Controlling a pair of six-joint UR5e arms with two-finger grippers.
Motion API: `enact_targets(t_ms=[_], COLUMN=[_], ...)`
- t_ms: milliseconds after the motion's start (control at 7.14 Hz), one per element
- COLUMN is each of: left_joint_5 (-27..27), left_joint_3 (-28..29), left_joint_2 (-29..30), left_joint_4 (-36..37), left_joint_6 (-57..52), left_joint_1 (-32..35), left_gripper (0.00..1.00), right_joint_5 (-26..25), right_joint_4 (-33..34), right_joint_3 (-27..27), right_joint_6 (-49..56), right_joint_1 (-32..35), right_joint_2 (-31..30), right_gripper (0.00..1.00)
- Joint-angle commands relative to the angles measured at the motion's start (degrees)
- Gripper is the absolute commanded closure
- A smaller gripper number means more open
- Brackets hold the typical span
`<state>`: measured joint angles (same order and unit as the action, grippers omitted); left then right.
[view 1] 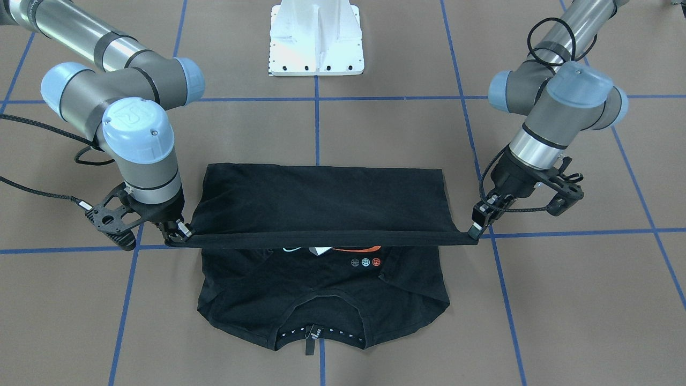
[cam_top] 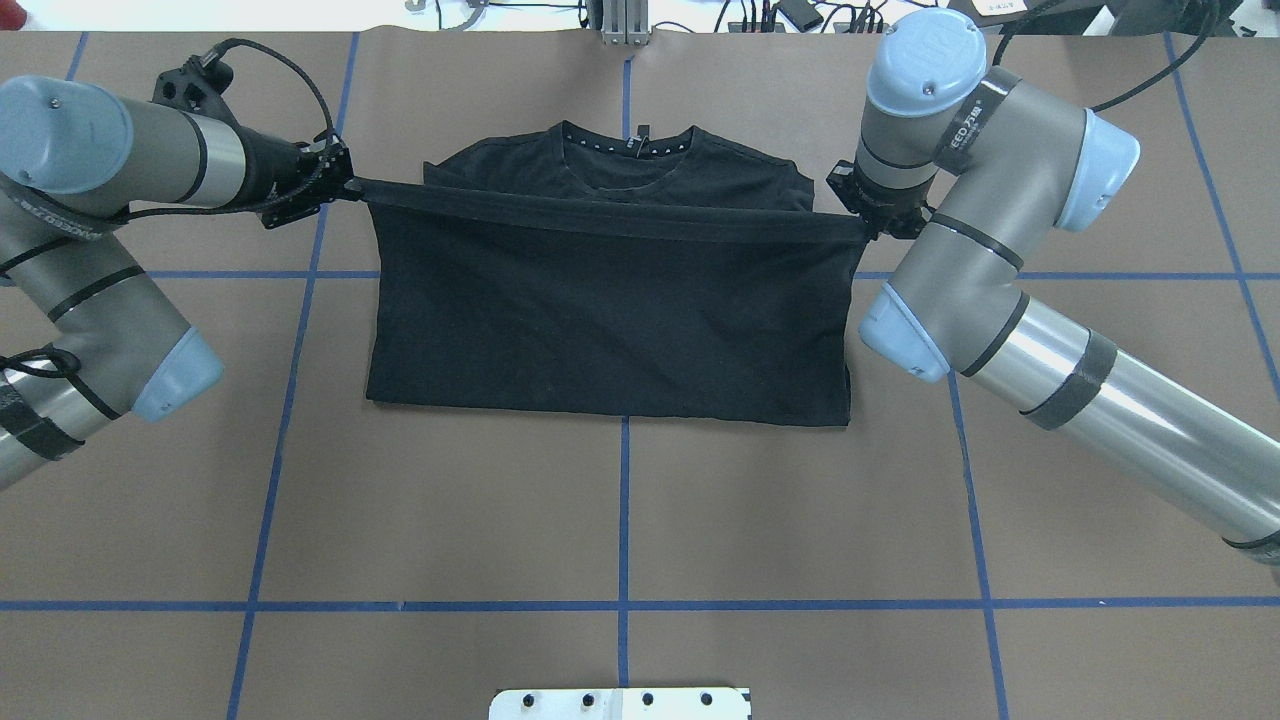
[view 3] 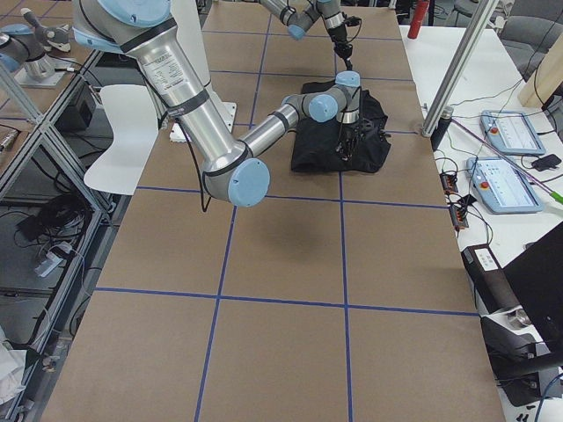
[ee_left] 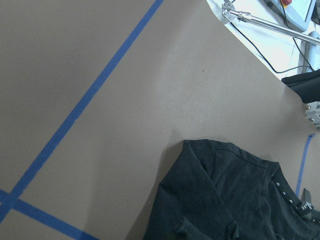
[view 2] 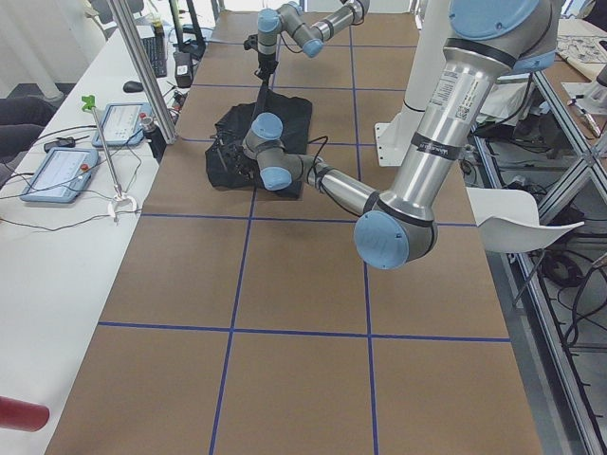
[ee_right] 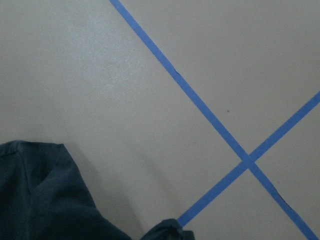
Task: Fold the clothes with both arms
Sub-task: 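Lay the hem over the collar and open both grippers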
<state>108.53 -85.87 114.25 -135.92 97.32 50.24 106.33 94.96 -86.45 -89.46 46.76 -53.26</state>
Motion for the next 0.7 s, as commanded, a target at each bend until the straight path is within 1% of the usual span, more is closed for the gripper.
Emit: enact_targets(t_ms=[0, 140, 280, 420, 560], left_joint_5=[-1.0, -1.7, -1.7, -2.6, -3.3], left_joint_3=[5.4, 7.6, 9.4, 10.5, 12.5], left_joint_2=[2.9, 4.0, 5.3, 6.0, 7.2], left_joint_4=[-3.2, -5.0, -5.4, -5.5, -6.4], left_joint_6=[0.1, 0.1, 0.1, 0.1, 0.1], left_joint_1=[0.2, 0.2, 0.2, 0.2, 0.2], left_gripper=[1.0, 0.94, 0.82, 0.8, 0.79], right_joint_5=[-0.4, -0.4, -0.4, -0.6, -0.7], right_joint_4=[-0.4, -3.5, -5.5, -5.8, -5.8], right_joint_3=[2.5, 4.3, 6.5, 7.6, 8.0], right_joint_6=[0.2, 0.0, -0.5, -0.4, -0.4], right_joint_1=[0.0, 0.0, 0.0, 0.0, 0.0], right_joint_2=[0.9, 1.0, 1.5, 1.8, 2.2], right_gripper=[1.0, 1.0, 1.0, 1.0, 1.0])
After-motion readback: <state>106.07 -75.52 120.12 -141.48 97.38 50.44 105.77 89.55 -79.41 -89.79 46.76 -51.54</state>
